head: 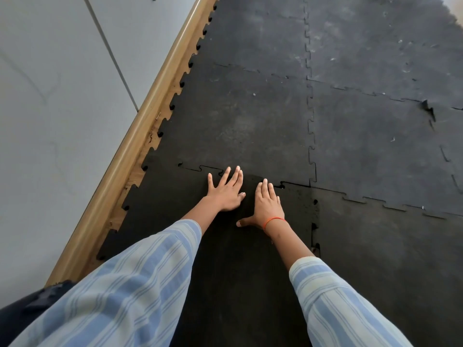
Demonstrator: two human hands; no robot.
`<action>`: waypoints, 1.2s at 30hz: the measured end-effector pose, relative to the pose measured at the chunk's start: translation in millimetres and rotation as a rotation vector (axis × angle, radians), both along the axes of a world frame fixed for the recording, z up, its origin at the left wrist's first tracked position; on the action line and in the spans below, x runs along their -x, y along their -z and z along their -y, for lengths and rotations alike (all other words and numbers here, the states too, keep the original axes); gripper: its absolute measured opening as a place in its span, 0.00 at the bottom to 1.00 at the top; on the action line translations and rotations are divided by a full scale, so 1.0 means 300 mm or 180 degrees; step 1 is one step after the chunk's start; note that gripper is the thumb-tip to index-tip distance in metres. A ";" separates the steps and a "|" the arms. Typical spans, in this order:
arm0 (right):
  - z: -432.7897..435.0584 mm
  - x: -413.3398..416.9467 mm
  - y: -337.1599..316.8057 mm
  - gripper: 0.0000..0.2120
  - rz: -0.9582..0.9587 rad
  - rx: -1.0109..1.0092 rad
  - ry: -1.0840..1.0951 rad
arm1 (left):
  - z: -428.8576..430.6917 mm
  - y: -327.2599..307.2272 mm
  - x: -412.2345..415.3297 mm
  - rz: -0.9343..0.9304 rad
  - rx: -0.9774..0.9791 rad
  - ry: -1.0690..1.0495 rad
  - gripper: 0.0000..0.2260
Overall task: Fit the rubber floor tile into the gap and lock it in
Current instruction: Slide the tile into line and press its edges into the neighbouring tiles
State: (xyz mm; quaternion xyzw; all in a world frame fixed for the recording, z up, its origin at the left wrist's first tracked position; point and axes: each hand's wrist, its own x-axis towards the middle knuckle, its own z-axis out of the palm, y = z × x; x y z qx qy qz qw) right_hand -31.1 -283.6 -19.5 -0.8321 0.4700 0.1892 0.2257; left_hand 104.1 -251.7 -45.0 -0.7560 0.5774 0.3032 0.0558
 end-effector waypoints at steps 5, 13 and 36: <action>0.004 -0.010 0.012 0.64 -0.0096 -0.0037 0.0054 | 0.013 -0.012 -0.003 0.0014 -0.0097 0.0176 0.30; 0.023 -0.011 -0.019 0.65 -0.0229 -0.0085 -0.0137 | 0.000 -0.029 0.022 0.0157 -0.0036 -0.0026 0.29; 0.020 0.143 0.092 0.57 -0.0048 0.0135 -0.0436 | 0.062 0.013 0.106 0.0340 0.0082 0.0036 0.27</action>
